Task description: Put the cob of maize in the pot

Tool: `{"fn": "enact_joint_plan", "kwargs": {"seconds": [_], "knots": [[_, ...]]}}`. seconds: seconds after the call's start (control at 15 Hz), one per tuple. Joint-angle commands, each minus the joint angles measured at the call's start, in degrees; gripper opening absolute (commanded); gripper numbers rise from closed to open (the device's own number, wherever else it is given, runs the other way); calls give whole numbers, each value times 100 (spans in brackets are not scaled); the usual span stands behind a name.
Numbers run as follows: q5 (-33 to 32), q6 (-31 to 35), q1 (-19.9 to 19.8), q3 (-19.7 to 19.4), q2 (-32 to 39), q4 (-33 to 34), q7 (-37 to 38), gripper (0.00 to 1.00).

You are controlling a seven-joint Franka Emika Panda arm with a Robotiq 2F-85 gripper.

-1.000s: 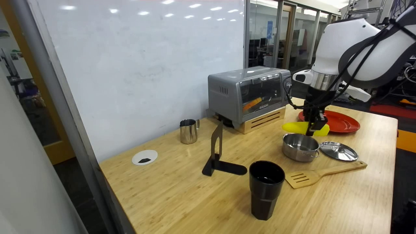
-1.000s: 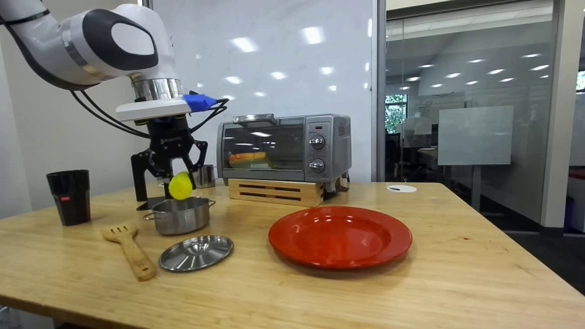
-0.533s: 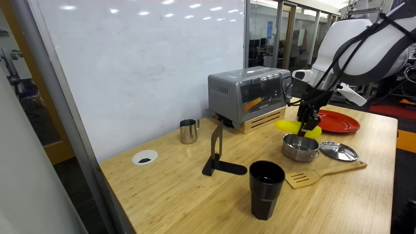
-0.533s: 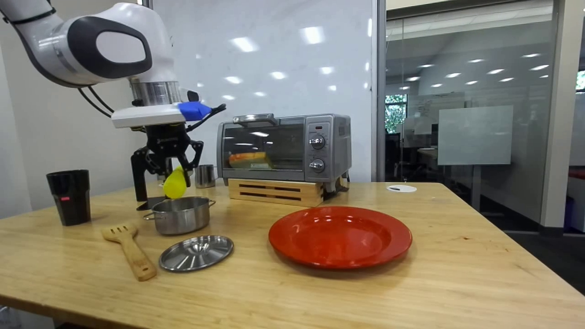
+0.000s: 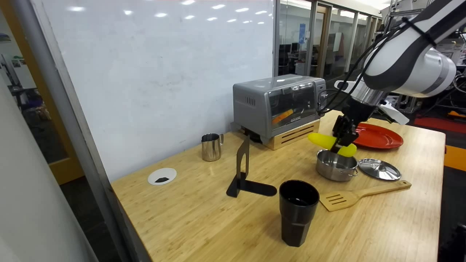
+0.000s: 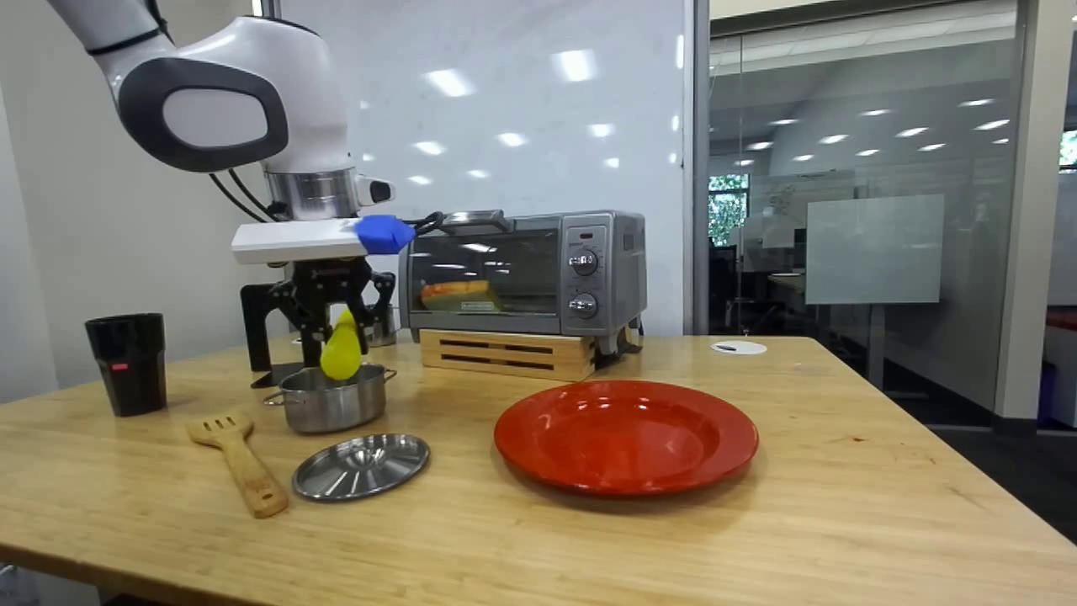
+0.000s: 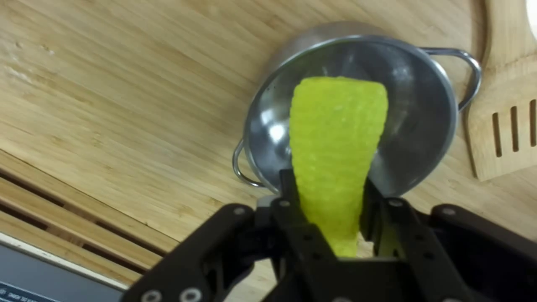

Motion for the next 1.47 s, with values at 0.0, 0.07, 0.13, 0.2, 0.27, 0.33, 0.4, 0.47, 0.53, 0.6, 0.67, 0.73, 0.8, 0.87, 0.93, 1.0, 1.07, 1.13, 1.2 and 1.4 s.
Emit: {"fn": "enact_joint_plan", "kwargs": {"seconds": [0.0, 0.07, 0.13, 0.2, 0.27, 0.33, 0.4, 0.47, 0.53, 0.6, 0.67, 0.73, 0.8, 0.87, 0.93, 1.0, 1.07, 1.13, 1.2, 1.4], "knots": [[1134, 363, -94, 83, 253, 64, -1183, 10], [1403, 371, -91, 101, 299, 94, -1454, 10], [1651, 390, -88, 114, 368, 147, -1719, 10], [1862, 370, -84, 123, 406, 186, -1939, 10], [2025, 357, -76, 130, 452, 220, -2116, 10], [2175, 344, -66, 141, 494, 245, -2279, 10], [2274, 340, -56, 149, 534, 264, -2409, 10], [2351, 344, -48, 159, 575, 281, -2523, 10], [2443, 362, -49, 176, 643, 321, -2660, 10], [2496, 352, -52, 184, 703, 360, -2748, 10], [2555, 364, -50, 193, 765, 401, -2832, 10], [2594, 352, -57, 192, 838, 454, -2896, 10], [2619, 358, -53, 194, 895, 489, -2938, 10], [2625, 340, -58, 188, 940, 529, -2975, 10], [2640, 343, -58, 190, 991, 561, -3002, 10], [2639, 344, -57, 190, 1027, 577, -3026, 10], [2605, 349, -49, 183, 1061, 590, -3012, 10], [2576, 344, -44, 178, 1062, 582, -3014, 10], [2578, 368, -34, 184, 1057, 571, -3019, 10], [2632, 419, -42, 207, 956, 446, -3238, 10]]}}
